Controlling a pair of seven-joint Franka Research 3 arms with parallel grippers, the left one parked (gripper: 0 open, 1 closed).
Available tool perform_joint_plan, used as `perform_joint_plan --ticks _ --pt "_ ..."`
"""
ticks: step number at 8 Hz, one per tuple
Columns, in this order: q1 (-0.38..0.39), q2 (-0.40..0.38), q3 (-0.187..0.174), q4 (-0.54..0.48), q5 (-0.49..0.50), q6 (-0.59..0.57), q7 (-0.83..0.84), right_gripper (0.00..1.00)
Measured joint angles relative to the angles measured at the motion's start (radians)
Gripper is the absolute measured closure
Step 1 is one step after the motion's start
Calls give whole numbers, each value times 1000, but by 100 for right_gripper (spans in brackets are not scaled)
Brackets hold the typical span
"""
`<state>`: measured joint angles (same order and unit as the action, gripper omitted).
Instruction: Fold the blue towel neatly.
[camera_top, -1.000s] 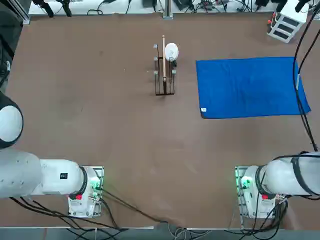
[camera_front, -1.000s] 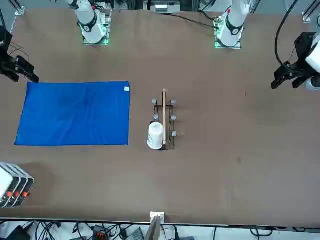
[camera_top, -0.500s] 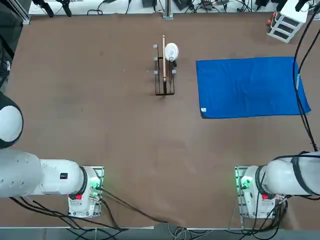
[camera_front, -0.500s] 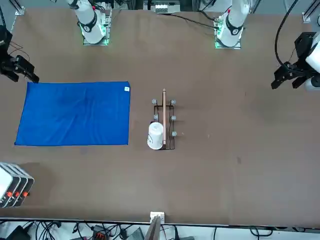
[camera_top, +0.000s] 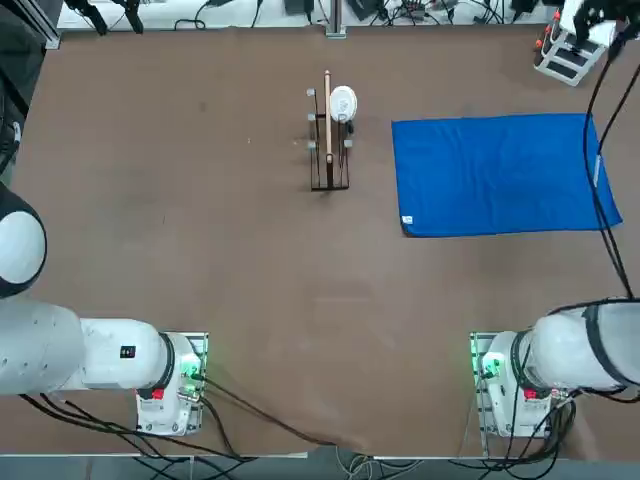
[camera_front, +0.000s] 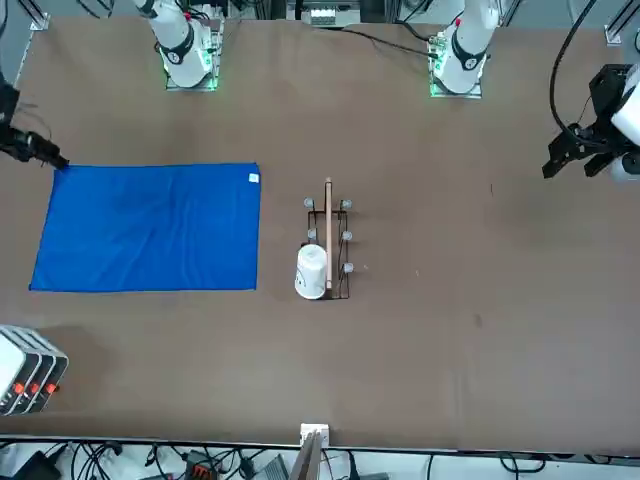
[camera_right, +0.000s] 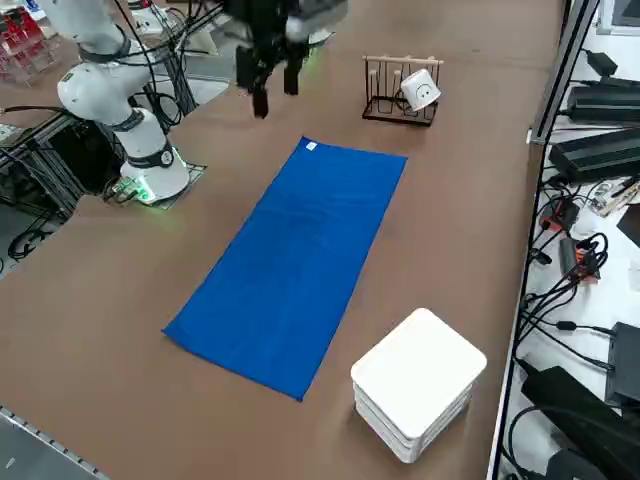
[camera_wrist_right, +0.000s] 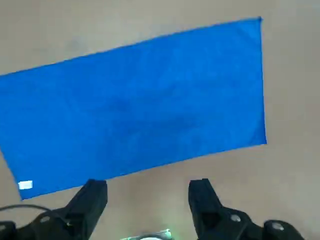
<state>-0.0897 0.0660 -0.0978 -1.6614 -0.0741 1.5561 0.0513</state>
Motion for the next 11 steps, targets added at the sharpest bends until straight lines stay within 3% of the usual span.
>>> perform_joint_plan --ticks 4,8,11 --pt "-187 29 -7 -177 -1 215 -3 1" --pt "-421 39 -9 -378 -1 466 -153 5" --pt "-534 131 -7 -423 0 596 -157 5"
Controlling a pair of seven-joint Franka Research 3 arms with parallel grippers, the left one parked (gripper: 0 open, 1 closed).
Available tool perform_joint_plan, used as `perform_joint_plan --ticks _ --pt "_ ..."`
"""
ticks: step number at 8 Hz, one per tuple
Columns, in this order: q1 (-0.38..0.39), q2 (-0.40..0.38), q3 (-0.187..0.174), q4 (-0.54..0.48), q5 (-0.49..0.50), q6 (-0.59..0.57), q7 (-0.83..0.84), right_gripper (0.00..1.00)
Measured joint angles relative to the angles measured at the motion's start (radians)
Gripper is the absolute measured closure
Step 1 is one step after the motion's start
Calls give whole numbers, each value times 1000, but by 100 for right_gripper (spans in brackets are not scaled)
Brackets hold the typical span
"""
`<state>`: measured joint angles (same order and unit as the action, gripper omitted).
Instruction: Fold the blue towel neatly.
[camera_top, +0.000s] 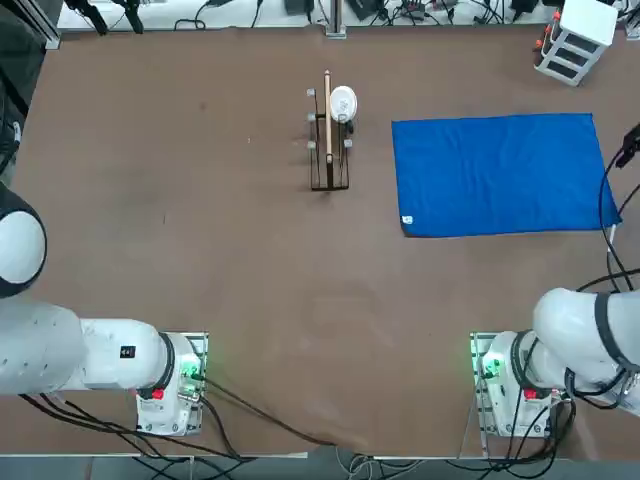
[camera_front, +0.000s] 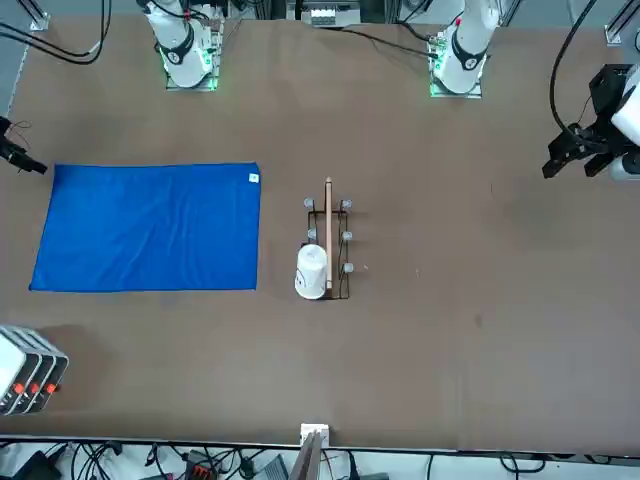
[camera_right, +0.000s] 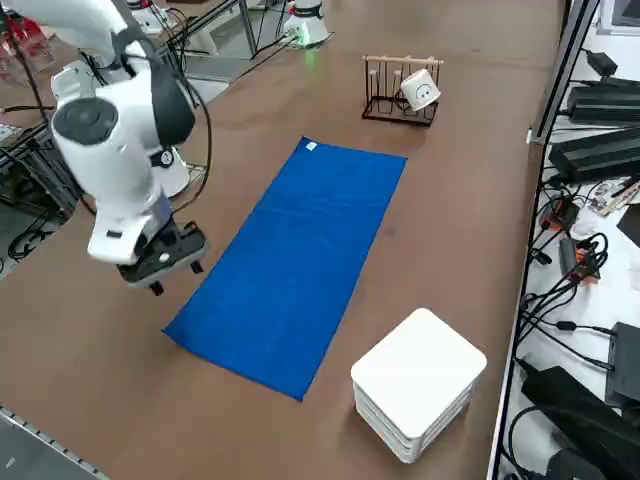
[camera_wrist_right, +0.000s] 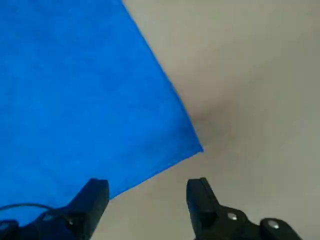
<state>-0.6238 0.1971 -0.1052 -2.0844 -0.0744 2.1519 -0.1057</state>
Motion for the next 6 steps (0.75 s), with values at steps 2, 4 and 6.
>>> perform_joint_plan --ticks 2,4,6 --pt "-60 73 1 0 25 43 -4 5" --pt "-79 113 2 -1 50 97 -45 7" --pt "-105 148 2 -10 52 171 -118 8"
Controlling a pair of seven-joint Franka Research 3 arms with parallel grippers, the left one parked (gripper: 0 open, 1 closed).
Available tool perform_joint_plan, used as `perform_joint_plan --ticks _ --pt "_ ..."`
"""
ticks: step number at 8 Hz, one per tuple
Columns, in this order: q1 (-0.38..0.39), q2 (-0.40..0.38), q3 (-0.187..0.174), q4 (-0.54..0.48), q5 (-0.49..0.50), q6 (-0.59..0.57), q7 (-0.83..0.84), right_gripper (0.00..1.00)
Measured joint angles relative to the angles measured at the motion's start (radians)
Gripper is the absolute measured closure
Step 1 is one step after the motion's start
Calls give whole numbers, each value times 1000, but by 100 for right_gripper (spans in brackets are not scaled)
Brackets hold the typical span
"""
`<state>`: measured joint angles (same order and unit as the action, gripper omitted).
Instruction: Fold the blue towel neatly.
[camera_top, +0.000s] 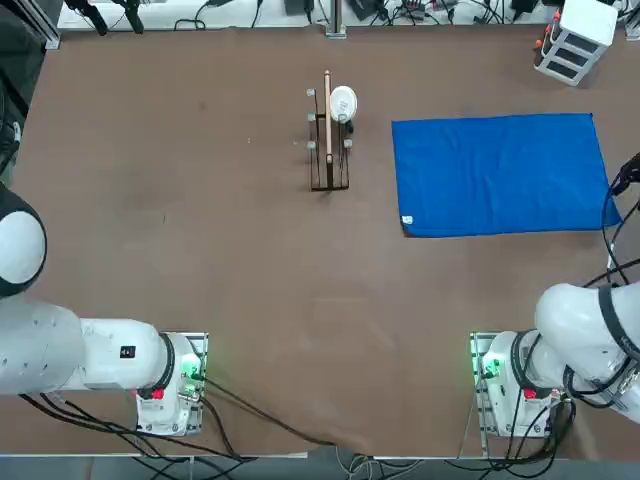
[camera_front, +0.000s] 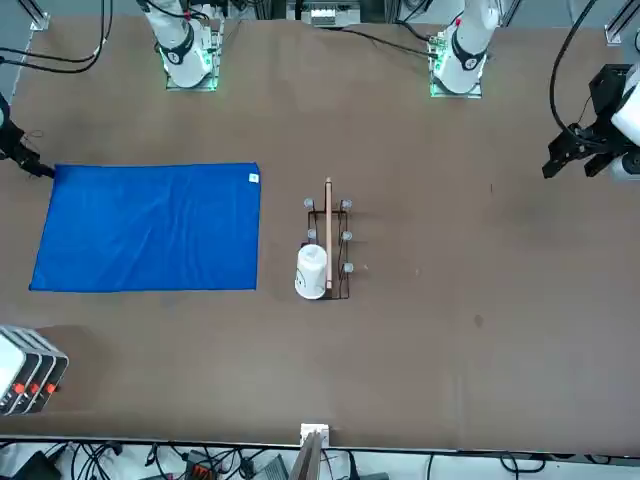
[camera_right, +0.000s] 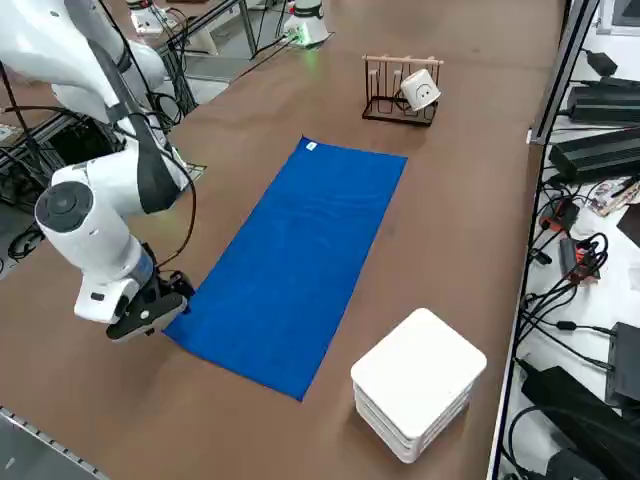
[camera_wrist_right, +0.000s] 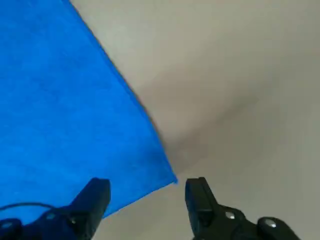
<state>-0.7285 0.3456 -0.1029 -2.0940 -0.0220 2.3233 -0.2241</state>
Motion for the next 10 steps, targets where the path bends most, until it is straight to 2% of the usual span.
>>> perform_joint_plan --ticks 4,9,10 --pt "-43 84 4 -10 5 118 -33 8" --pt "-43 95 12 -26 21 124 -32 11" --pt "-43 95 12 -30 21 124 -32 16"
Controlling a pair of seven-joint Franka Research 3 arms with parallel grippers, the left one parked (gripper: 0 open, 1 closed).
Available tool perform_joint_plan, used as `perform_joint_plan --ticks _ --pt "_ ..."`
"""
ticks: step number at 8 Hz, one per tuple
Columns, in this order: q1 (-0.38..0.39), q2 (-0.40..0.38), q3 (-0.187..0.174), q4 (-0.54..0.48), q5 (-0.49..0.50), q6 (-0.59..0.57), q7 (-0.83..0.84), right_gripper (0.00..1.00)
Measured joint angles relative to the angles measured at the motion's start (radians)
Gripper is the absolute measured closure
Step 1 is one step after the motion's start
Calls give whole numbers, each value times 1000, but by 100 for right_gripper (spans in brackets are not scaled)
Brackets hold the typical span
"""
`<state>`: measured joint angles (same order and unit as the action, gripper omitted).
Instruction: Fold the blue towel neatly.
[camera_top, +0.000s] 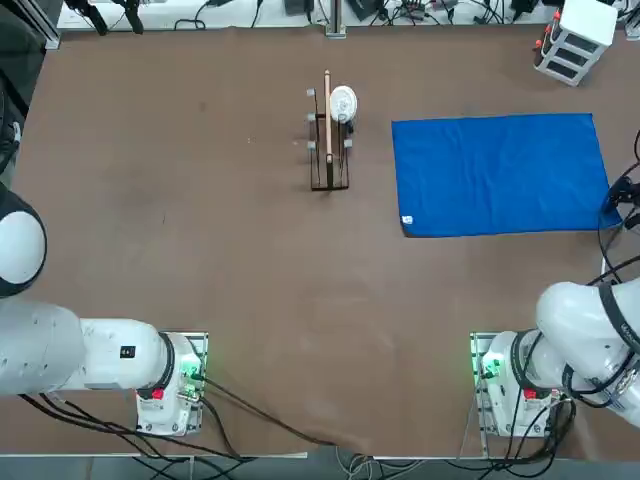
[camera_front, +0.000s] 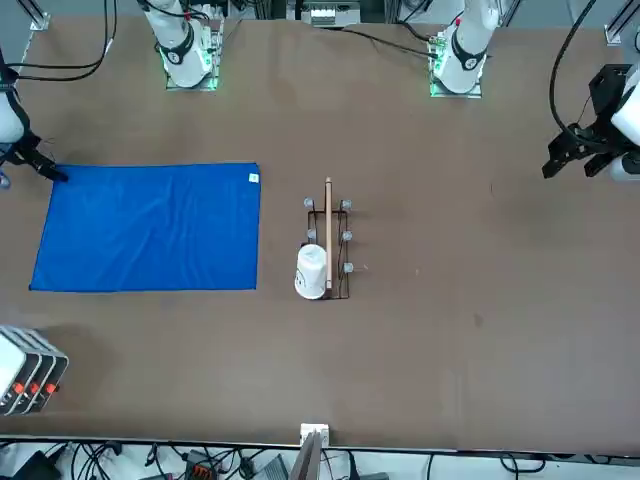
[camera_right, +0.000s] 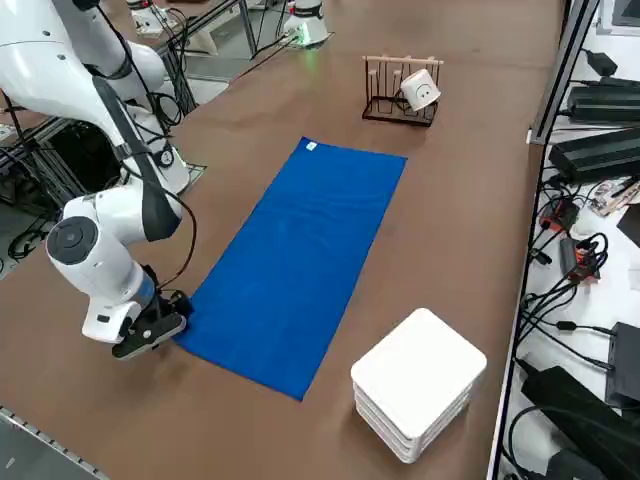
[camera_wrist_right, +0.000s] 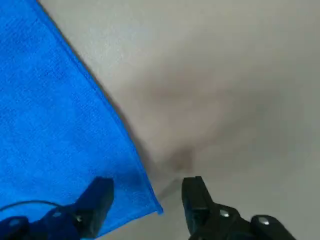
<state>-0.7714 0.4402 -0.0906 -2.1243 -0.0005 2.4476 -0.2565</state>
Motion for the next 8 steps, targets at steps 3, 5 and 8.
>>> perform_joint_plan --ticks 3,5,8 --pt "0 0 1 -2 0 0 0 37" --pt "1 -2 6 -1 0 0 0 79" --pt "6 -46 26 16 0 -89 -1 98"
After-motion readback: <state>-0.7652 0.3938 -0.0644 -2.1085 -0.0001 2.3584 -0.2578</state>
